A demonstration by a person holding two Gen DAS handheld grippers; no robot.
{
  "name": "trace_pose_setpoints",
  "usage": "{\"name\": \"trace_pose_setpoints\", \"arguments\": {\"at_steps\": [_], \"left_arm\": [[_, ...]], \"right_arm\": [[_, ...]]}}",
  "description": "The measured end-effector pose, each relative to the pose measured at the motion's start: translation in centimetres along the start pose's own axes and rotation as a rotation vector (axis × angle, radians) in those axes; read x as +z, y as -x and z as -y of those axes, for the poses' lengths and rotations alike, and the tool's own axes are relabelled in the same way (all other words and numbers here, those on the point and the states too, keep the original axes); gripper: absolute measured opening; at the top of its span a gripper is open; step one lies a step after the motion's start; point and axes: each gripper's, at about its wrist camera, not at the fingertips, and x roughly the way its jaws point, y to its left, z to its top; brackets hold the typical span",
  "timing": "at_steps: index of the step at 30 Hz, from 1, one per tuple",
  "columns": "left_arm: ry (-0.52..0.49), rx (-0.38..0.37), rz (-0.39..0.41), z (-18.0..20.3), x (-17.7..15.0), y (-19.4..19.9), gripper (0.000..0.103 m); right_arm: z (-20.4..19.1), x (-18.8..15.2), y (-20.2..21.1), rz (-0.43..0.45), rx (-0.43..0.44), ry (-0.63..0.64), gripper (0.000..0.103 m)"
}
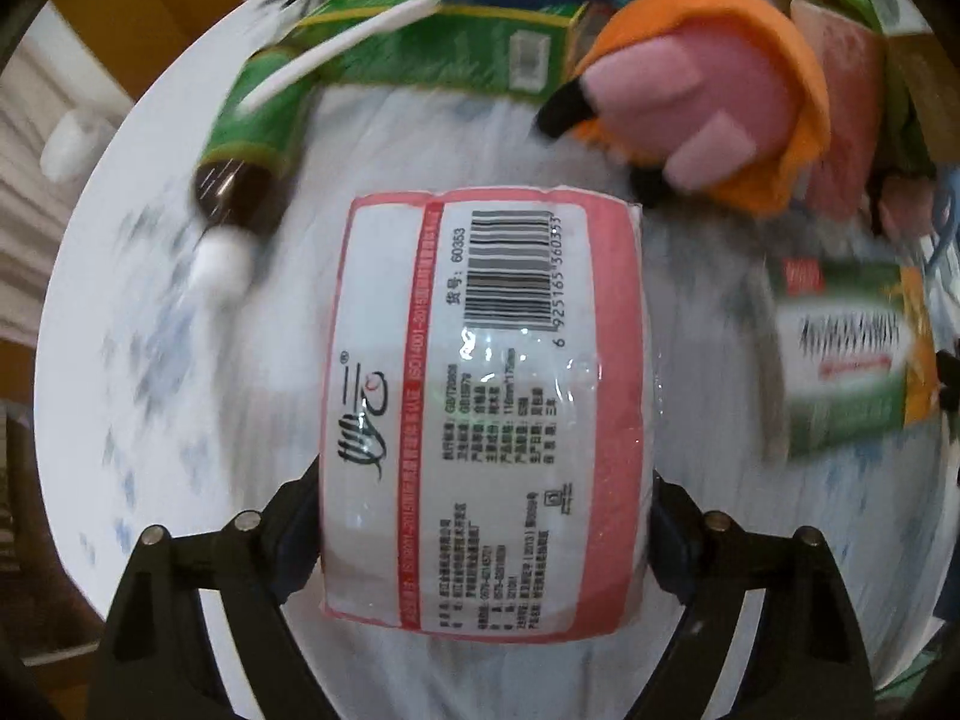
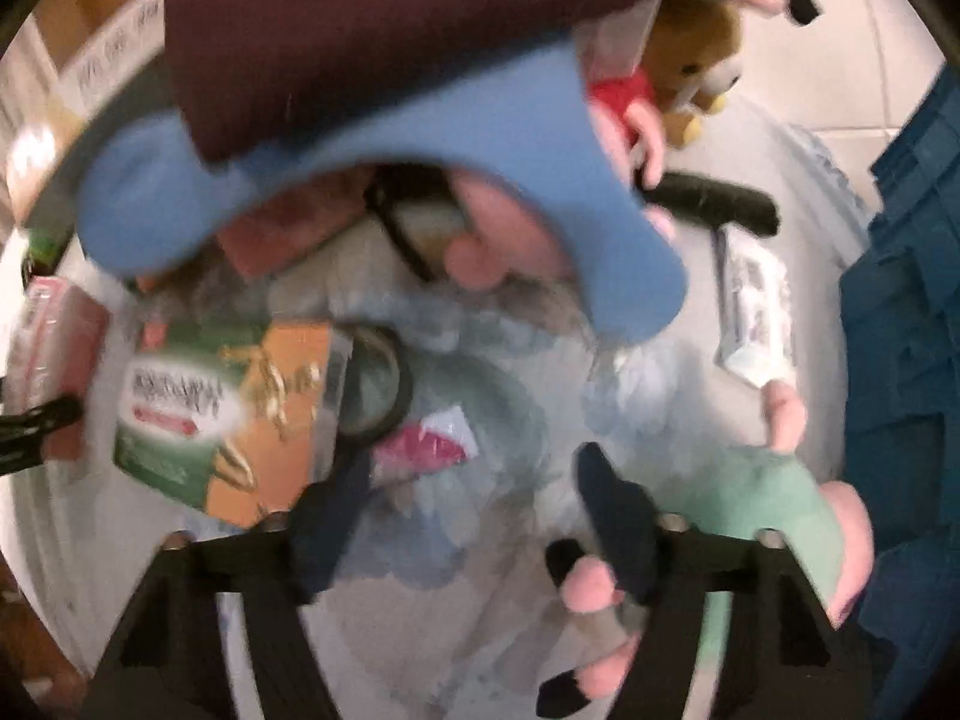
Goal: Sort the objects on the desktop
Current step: 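Grasp a pink-edged tissue pack with the left gripper while the right grasps a green ibuprofen box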
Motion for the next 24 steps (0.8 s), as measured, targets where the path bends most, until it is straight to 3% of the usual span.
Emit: {"name": "trace_pose_setpoints", "arguments": {"at_steps": [3,7,8,9,11,15,24], "left_arm": [[0.028,0.006,-0.014,-0.7,-2.2,0.5,0.088],[0.047,0.007,-0.012,-0.4,-4.0,1.0,0.088],[0.055,0.000,-0.008,-0.2,-4.2,1.2,0.088],[0.060,-0.009,-0.004,-0.1,-4.4,1.4,0.087],[0.063,-0.012,0.012,0.3,-4.5,1.7,0.087],[0.066,-0.014,0.031,1.0,-4.0,2.1,0.087],[0.058,-0.007,0.024,1.8,-2.7,1.7,0.087]], "right_arm": [[-2.5,-1.4,-0.5,-0.056,0.067,0.096,0.064],[-7.1,-3.6,0.7,-0.103,0.266,0.237,0.065],[-8.2,-3.9,1.2,-0.096,0.277,0.281,0.069],[-9.1,-3.9,1.9,-0.074,0.264,0.314,0.075],[-9.9,-3.3,3.1,-0.022,0.241,0.348,0.100],[-11.9,-1.5,3.4,0.033,0.219,0.444,0.101],[-15.5,1.7,-1.3,-0.030,0.200,0.649,0.103]]}}
